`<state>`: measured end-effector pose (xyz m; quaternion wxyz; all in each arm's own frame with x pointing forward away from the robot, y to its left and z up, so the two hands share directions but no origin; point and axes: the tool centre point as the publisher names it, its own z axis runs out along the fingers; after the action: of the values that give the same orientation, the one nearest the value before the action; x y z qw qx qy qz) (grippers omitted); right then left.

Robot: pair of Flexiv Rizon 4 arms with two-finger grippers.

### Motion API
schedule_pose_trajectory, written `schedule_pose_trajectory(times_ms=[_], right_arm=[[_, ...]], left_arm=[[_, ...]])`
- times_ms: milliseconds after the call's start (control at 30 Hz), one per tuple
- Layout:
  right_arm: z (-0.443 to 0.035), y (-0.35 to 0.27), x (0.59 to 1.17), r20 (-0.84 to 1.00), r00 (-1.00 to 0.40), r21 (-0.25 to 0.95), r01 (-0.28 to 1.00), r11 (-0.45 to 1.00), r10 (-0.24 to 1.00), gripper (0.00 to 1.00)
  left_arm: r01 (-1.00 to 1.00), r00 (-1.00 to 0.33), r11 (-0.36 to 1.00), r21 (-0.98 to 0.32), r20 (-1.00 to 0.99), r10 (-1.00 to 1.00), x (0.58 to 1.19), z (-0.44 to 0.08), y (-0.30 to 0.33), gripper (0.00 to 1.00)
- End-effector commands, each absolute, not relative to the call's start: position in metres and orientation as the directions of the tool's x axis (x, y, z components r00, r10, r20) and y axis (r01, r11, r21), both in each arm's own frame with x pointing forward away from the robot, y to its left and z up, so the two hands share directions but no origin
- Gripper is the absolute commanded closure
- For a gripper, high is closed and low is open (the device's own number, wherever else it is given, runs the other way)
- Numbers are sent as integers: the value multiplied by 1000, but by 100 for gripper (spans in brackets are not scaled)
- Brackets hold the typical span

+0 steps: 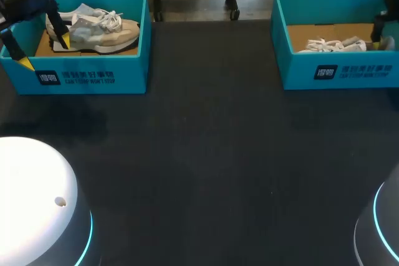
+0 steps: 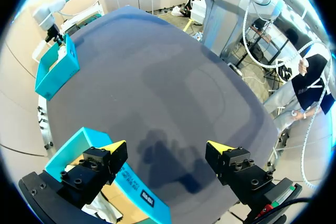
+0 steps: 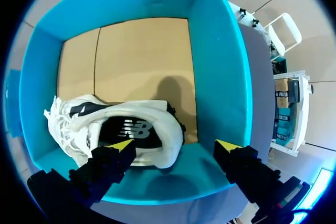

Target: Take the shoe out of the shoebox, open the shoe tongue, remove and reinsert the insole, then place the shoe into the shoebox

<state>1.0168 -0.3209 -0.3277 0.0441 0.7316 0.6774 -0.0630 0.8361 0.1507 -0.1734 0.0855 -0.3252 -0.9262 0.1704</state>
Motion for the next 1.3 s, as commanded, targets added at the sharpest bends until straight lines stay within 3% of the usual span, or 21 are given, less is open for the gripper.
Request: schedule_pose_trajectory(times_ms=[33,633,967,1300], right_arm=[[-328,-318,1016,-152,75,-21,997,-79,986,0],[-263,-296,994,-105,59,16,998,-57,993,0],[-212,-264,951,-72,27,-11,1000,-28,997,0],[-197,-234,907,-20,33,-50,998,-34,999,0]], left_arm=[[575,-773,731,-368,49,633,836,-173,151,0],[575,-773,731,-368,49,633,836,-173,151,0],[575,-773,731,-368,49,633,836,-173,151,0],[575,-773,731,-368,49,633,836,-173,151,0]])
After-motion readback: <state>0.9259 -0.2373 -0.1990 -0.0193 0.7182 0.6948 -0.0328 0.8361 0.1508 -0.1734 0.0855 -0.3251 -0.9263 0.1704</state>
